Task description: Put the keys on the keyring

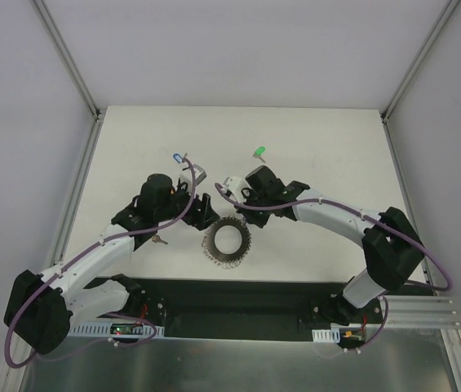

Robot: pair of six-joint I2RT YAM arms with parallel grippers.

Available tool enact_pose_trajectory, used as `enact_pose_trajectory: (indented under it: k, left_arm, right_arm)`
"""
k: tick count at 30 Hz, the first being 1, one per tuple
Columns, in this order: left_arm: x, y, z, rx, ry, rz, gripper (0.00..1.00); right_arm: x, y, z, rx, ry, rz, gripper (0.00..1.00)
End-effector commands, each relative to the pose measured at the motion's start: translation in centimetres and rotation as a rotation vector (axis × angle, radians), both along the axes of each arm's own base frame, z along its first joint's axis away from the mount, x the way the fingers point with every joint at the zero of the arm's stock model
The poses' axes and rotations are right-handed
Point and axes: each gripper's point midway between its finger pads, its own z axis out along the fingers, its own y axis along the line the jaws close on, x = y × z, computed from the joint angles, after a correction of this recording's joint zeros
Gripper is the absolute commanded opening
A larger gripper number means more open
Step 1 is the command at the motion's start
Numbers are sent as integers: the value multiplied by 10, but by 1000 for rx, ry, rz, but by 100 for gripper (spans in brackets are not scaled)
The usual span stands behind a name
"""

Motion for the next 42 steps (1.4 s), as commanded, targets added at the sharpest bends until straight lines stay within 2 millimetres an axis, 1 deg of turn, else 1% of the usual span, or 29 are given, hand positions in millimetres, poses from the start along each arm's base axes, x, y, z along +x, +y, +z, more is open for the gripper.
enact_pose_trajectory:
  k: [1,2,3,4,6,8,9,13,16,18,22,24,25,26,28,30,31,36,42]
  left_arm:
    - [13,3,35,-68,-168,37,70]
    - [11,6,37,-80,-198,41,69]
    - [10,7,39,-88,-218,44,70]
    - [11,7,46,-106,-257,46,70]
    - [8,10,52,-122,-304,42,71]
    - [7,12,62,-140,-357,36,72]
    - [6,12,65,-145,-371,29,72]
    - [4,9,78,-159,-416,-7,72]
    - [5,6,84,-165,-424,-19,72]
    - [7,3,88,-174,-429,-28,72]
    - [7,-7,86,-194,-391,-72,72]
    - [7,-14,81,-203,-363,-104,70]
    - [9,-16,79,-206,-357,-109,70]
    - [8,-18,77,-214,-344,-119,68]
    - [8,-23,72,-218,-324,-142,66]
    - [3,-30,73,-239,-312,-192,63]
    - [3,-33,68,-237,-292,-209,62]
    - [-3,-42,69,-259,-290,-296,58]
    - [-4,-54,69,-258,-295,-419,58]
  right_arm:
    - [4,11,45,56,-92,34,1]
    - [3,16,57,74,-114,46,1]
    - [4,17,63,74,-138,48,1]
    - [3,18,67,78,-150,54,1]
    - [5,19,84,100,-194,54,1]
    - [5,19,96,119,-221,60,1]
    - [3,20,108,143,-236,75,1]
    - [-2,22,132,187,-273,120,1]
    - [-5,24,143,198,-289,140,1]
    - [-3,23,143,186,-297,140,1]
    - [-2,20,133,155,-283,135,1]
    - [-4,20,125,148,-264,135,1]
    - [-3,21,124,154,-268,130,1]
    - [-3,20,118,145,-259,127,1]
    - [-3,21,114,145,-252,121,1]
    - [-4,22,110,145,-243,127,1]
    - [-5,22,110,145,-239,129,1]
    - [-11,21,110,147,-220,157,1]
    - [-17,20,114,152,-213,189,1]
